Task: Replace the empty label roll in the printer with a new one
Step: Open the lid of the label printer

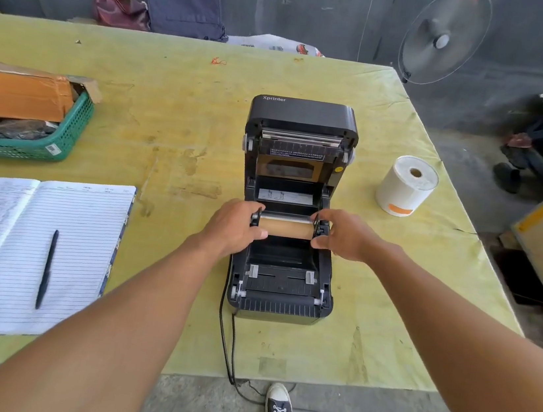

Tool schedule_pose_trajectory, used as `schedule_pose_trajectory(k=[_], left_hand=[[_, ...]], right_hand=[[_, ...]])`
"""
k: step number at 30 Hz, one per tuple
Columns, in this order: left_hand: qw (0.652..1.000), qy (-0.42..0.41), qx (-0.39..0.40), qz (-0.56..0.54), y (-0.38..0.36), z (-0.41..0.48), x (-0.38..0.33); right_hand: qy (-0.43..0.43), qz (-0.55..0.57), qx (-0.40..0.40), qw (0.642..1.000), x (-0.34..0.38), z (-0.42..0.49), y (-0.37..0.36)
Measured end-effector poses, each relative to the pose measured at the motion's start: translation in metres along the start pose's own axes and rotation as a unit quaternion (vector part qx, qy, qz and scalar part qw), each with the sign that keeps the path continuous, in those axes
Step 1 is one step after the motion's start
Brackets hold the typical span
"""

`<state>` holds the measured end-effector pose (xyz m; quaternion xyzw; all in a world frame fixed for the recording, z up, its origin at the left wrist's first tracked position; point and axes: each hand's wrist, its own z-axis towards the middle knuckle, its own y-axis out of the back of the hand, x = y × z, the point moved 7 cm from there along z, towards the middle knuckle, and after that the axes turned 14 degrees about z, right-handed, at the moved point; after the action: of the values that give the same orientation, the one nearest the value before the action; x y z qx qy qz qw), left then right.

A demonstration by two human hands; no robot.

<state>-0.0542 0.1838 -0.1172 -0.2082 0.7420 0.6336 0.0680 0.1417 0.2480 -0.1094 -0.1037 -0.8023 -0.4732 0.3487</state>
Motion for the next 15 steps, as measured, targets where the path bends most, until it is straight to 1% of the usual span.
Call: schedule_pose_trajectory(k=[2, 5, 7, 9, 11, 12, 14, 15], left_hand=[[0.999, -0.003, -0.037, 0.009, -0.002, 0.004, 0.001], [0.998, -0.028, -0.059, -0.001, -0.001, 0.007, 0.003], [0.996, -0.041, -0.074, -0.013, 0.007, 0.009, 0.002], [0.994, -0.04, -0.087, -0.054, 0.022, 0.012, 0.0], [0.987, -0.004, -0.07, -0.146, 0.038, 0.014, -0.004], [0.976, 0.024, -0.056, -0.209, 0.044, 0.013, -0.007], [0.939, 0.07, -0.038, -0.334, 0.053, 0.009, -0.021], [0.916, 0.083, -0.033, -0.39, 0.056, 0.006, -0.03]], right_hand=[[0.005, -0.007, -0.016, 1.0, -0.002, 0.004, 0.0], [0.011, -0.004, -0.011, 1.0, -0.003, 0.005, 0.0], [0.012, 0.025, -0.019, 0.999, -0.002, 0.002, 0.005], [0.004, 0.079, -0.037, 0.996, 0.0, -0.003, 0.016], [-0.024, 0.17, -0.049, 0.984, 0.004, -0.01, 0.029], [-0.045, 0.23, -0.044, 0.971, 0.007, -0.014, 0.033], [-0.073, 0.343, -0.031, 0.936, 0.015, -0.025, 0.038], [-0.075, 0.381, -0.03, 0.921, 0.02, -0.031, 0.04]])
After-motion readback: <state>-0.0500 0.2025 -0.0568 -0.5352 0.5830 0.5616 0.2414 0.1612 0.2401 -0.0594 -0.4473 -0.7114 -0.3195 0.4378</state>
